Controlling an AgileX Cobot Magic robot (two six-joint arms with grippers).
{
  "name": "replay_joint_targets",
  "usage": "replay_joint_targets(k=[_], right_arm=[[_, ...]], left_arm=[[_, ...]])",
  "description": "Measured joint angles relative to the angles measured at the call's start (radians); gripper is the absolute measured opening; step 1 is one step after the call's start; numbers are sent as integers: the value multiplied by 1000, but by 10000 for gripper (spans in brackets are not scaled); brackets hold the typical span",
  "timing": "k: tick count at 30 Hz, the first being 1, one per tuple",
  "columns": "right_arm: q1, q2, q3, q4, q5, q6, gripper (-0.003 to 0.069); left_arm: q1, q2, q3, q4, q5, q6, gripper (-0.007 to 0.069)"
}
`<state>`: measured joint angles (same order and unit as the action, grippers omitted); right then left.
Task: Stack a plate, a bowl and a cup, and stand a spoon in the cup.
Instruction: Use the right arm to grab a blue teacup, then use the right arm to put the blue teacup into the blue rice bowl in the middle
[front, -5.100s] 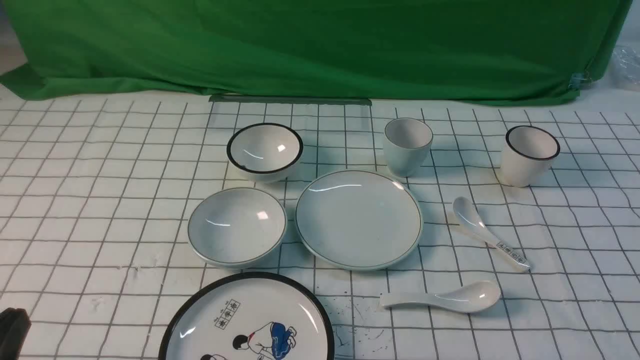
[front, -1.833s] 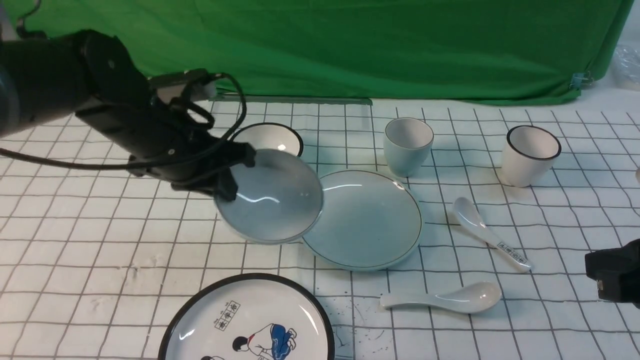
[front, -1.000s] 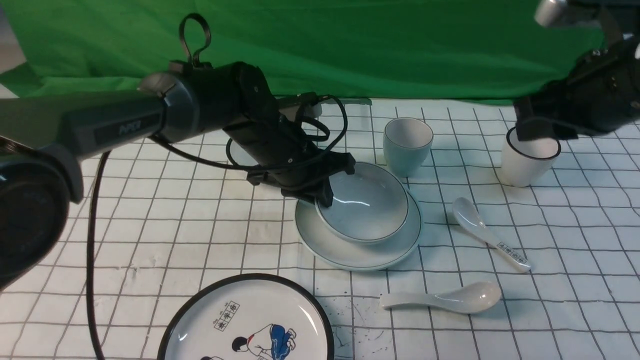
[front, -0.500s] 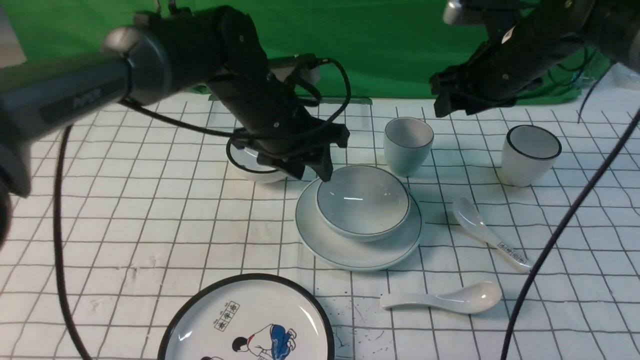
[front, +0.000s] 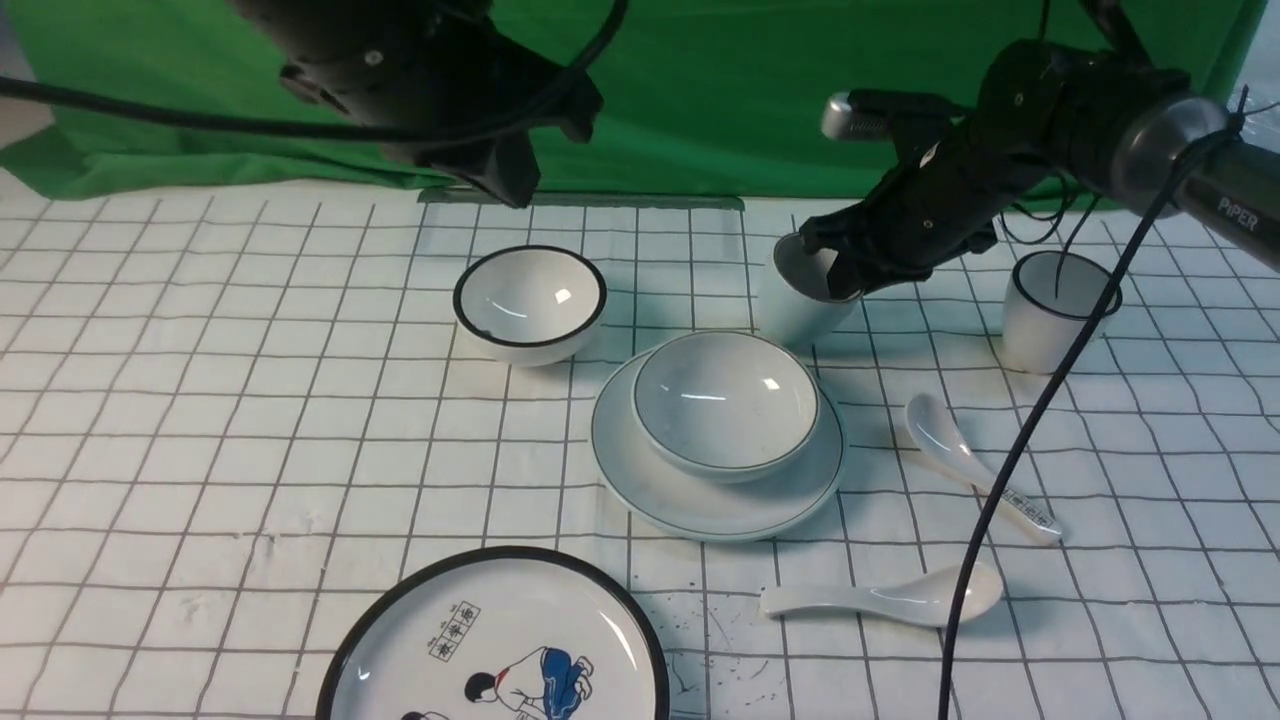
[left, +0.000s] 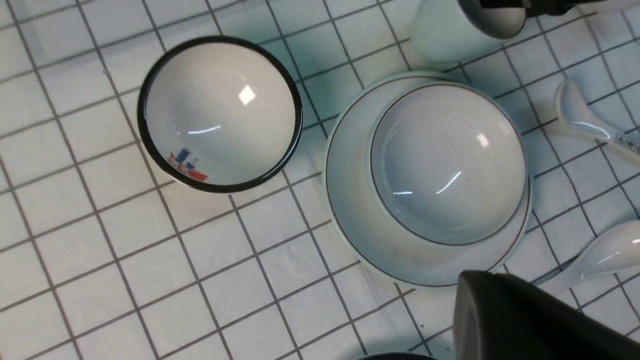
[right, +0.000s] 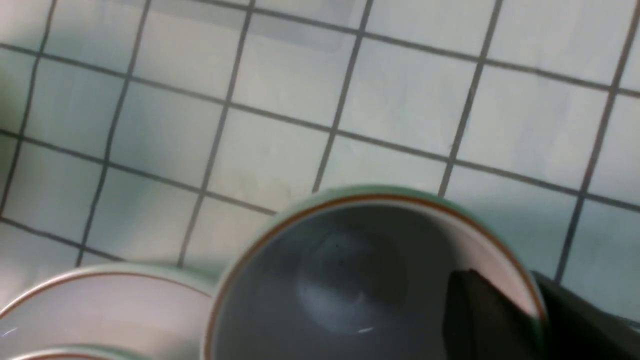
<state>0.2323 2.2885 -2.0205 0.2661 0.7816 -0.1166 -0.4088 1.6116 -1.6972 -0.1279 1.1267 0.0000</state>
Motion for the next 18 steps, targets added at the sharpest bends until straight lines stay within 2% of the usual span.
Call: replay_joint_targets(k=[6,10,12,18], right_arm=[[3,-127,-59,-6,168,-23,100],[35,-199,-62,-7,262,-74,100],[88,-211,-39,-12,316,-115,100],[196,-172,98,-50,194,-137,100]], left_arm=[[0,-75,9,34,35,6,0],[0,-112,45,39,31,11,0],[0,-144,101,39,10,15,0],[0,-210,249,41,-48,15,1]])
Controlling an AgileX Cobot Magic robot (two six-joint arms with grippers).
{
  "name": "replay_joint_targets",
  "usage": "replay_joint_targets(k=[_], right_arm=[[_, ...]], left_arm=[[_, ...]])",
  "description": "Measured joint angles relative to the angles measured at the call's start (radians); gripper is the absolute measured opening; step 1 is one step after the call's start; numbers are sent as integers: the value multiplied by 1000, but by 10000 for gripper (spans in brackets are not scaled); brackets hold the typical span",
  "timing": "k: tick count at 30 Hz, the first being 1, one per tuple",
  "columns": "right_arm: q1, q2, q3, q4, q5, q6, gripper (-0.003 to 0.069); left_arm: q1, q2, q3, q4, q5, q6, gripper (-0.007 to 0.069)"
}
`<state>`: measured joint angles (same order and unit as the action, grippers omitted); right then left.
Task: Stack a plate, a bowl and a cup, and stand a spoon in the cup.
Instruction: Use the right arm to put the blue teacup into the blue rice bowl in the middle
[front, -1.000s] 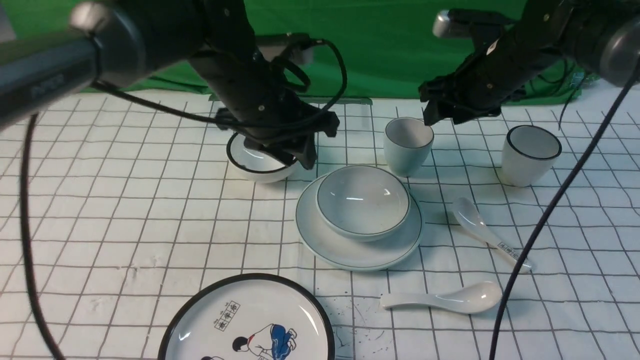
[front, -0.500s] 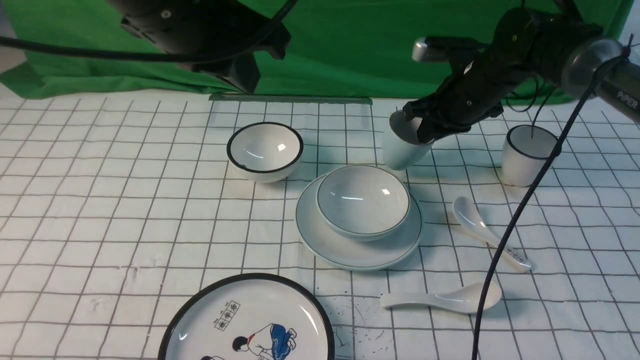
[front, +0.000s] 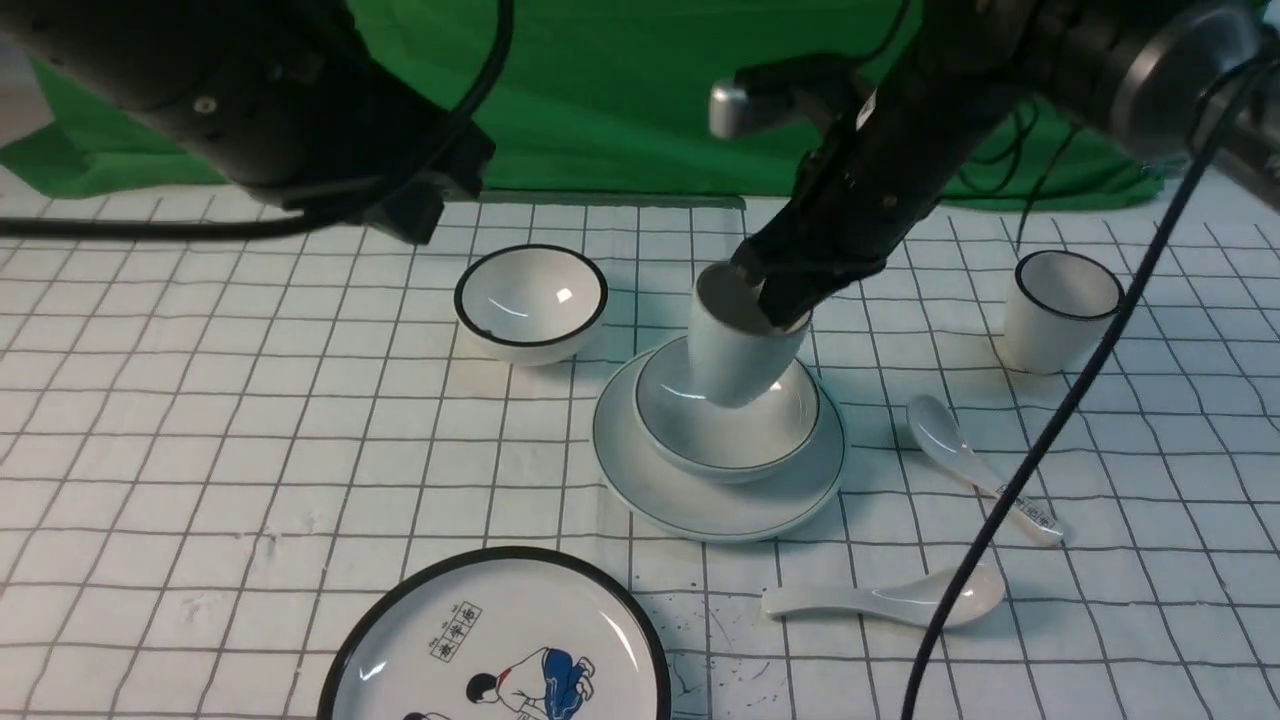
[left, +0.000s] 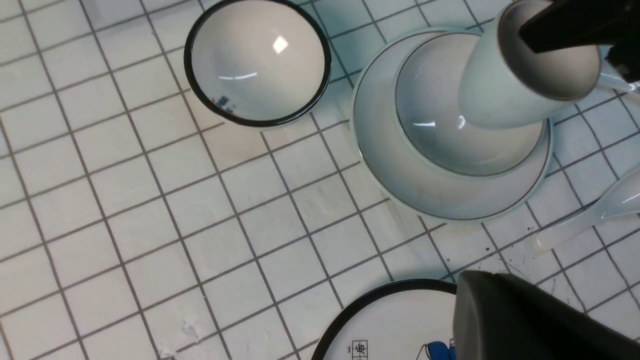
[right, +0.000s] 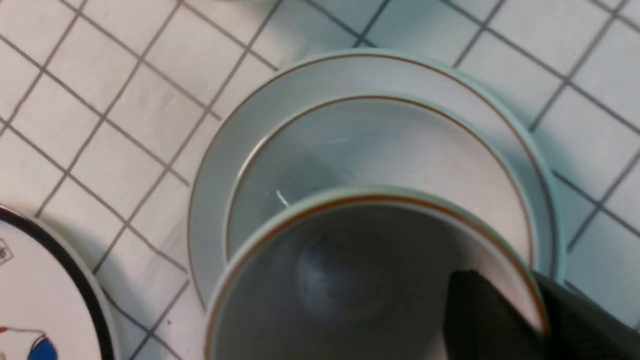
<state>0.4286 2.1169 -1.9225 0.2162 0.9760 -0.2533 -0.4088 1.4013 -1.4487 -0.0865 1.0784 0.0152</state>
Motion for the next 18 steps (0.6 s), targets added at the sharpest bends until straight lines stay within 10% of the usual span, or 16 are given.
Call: replay_joint_targets(k=[12,18], right_arm=[[24,73,23,-62,-91,0,120],[24,70,-1,-62,-54,8,309]], left_arm=[[0,-17,48,2,-12,0,1],[0,-17,48,2,-12,0,1]])
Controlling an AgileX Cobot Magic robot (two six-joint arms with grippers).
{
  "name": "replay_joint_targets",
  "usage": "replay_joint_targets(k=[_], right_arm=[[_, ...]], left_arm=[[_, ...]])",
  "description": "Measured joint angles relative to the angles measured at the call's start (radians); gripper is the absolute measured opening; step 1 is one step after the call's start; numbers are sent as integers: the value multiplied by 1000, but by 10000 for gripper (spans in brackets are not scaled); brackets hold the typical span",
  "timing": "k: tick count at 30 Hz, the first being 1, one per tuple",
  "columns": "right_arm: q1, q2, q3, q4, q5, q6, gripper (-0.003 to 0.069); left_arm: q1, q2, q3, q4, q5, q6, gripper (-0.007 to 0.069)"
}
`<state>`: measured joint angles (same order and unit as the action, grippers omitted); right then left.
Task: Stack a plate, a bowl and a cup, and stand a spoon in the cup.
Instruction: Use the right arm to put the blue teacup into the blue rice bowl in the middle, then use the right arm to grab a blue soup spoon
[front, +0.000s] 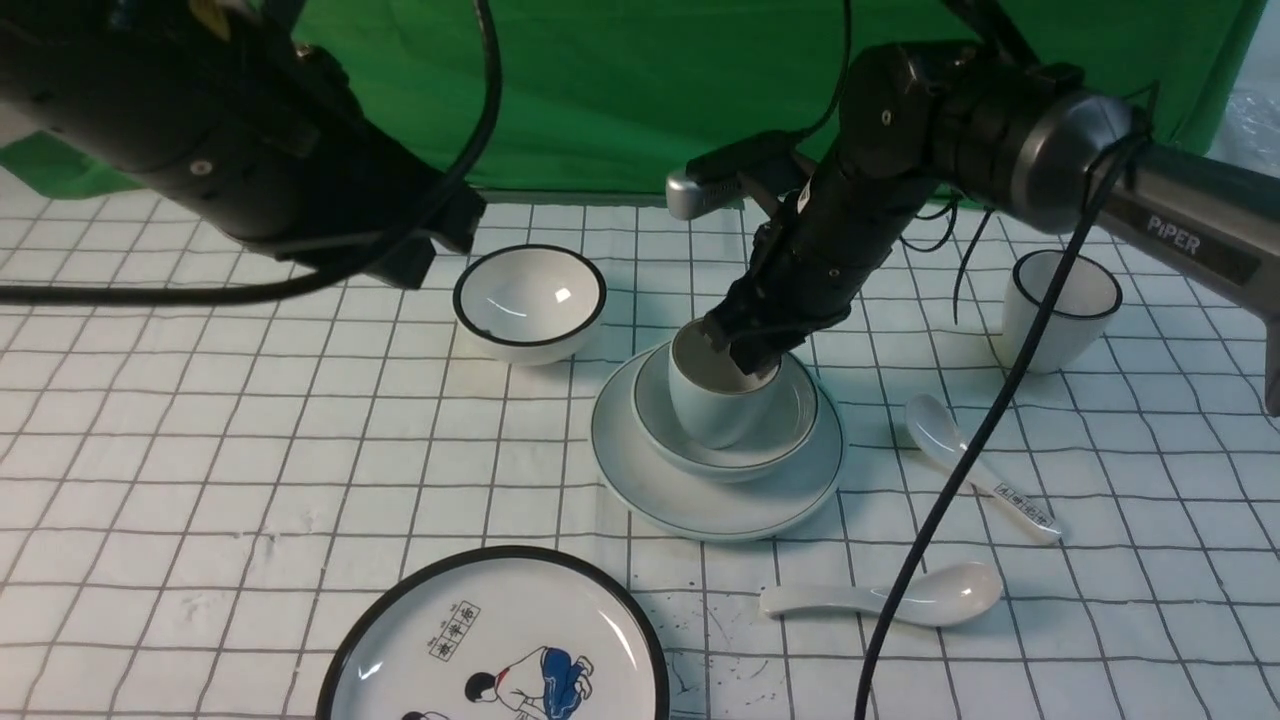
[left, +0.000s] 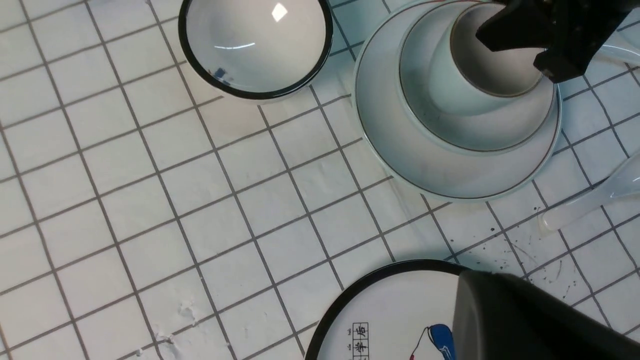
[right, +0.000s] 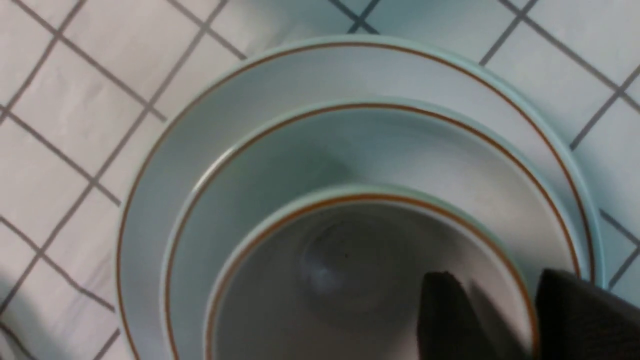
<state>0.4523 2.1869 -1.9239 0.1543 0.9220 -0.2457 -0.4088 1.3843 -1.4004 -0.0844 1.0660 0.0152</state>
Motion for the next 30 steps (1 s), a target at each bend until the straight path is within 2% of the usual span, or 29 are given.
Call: replay_joint_targets(k=[3,5,10,12,15,18,22,26,30], right_arm=[[0,-32,-47,-21,113,11,435],[0,-75,-83,-51,204,16,475],[-1,-226,-70,-112,242,33,464],[-1,-367,59,-119,242,51,449],[4,-461,201,-115,238,11,451],[36,-536,478,-109,118,-98,482],[89,-520,737,-104,-174,-219,566],[129,-455,826,-104,-322,-269,604],[162,-376,833,-104,-426,-274,605]], left_arm=[[0,0,0,0,-3,0,1],[0,0,0,0,-15,0,1],[0,0,0,2,-37,0,1],[0,0,0,3,-38,0,1],[0,0,0,3,-36,0,1],[0,0,0,3,-35,2,1],[0,0,0,1,-37,5,1],[0,0,0,-1,-42,8,1],[0,0,0,-4,-53,8,1]])
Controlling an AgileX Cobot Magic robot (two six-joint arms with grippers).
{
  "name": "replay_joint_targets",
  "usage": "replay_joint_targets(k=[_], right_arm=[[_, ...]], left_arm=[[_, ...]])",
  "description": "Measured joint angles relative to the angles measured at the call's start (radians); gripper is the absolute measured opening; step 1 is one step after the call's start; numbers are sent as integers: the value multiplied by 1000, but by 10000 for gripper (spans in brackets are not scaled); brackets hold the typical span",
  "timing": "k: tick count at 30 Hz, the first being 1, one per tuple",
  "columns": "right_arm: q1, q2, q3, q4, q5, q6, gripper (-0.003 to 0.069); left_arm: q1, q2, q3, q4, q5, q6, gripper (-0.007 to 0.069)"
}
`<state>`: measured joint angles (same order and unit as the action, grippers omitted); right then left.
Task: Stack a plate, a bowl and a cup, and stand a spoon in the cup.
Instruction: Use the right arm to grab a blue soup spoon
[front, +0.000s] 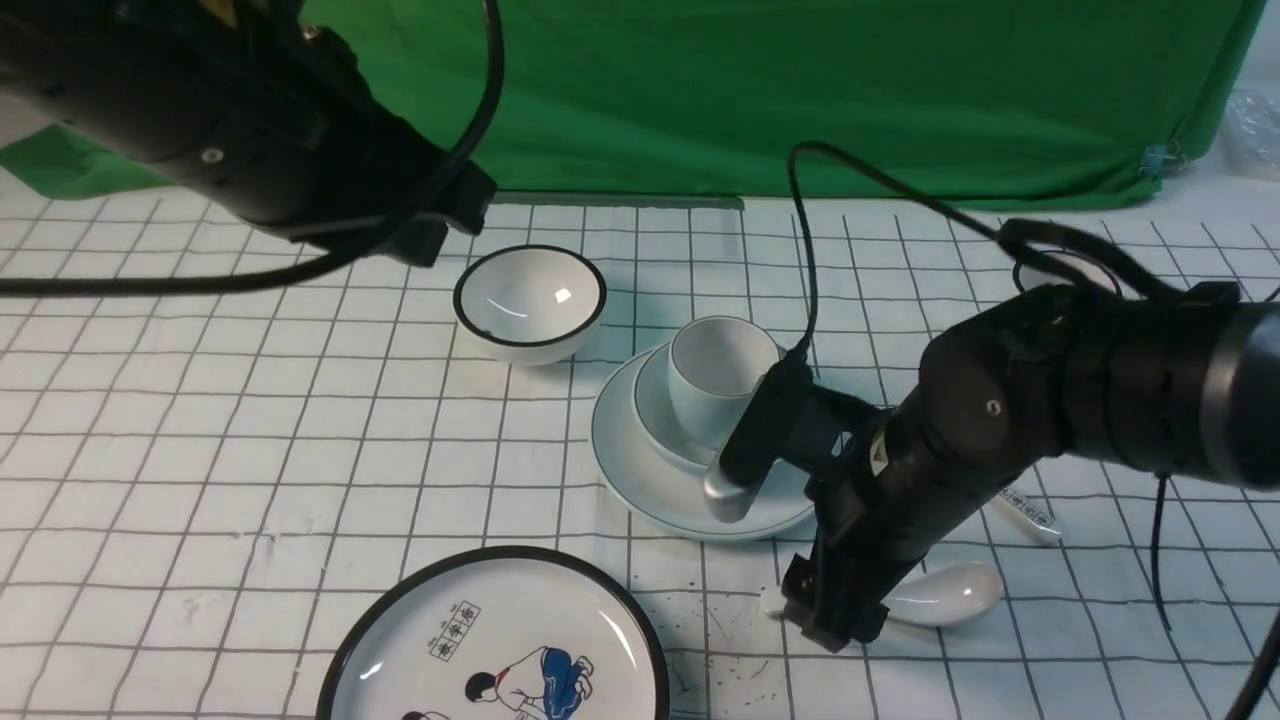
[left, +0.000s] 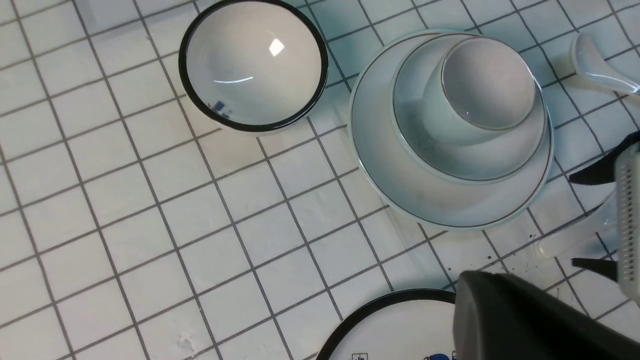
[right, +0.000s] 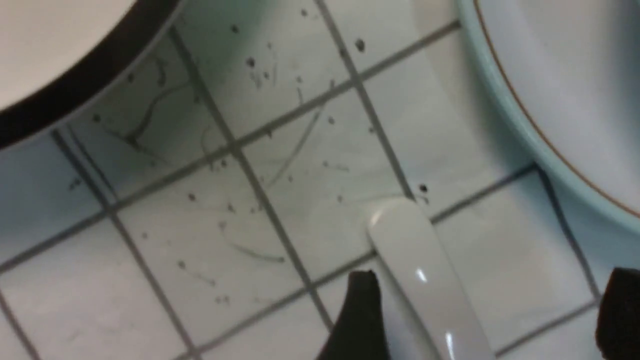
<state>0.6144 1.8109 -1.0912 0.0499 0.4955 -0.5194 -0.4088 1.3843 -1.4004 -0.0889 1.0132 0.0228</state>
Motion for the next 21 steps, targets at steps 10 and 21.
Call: replay_joint_targets(k=[10,21], right_arm=[[17,28,-8,1,11,10,169],[17,-231,-80,-5,-468,250,187]], left_arm=[[0,0,0,0,2,1,1],[0,0,1,1,1,2,1]])
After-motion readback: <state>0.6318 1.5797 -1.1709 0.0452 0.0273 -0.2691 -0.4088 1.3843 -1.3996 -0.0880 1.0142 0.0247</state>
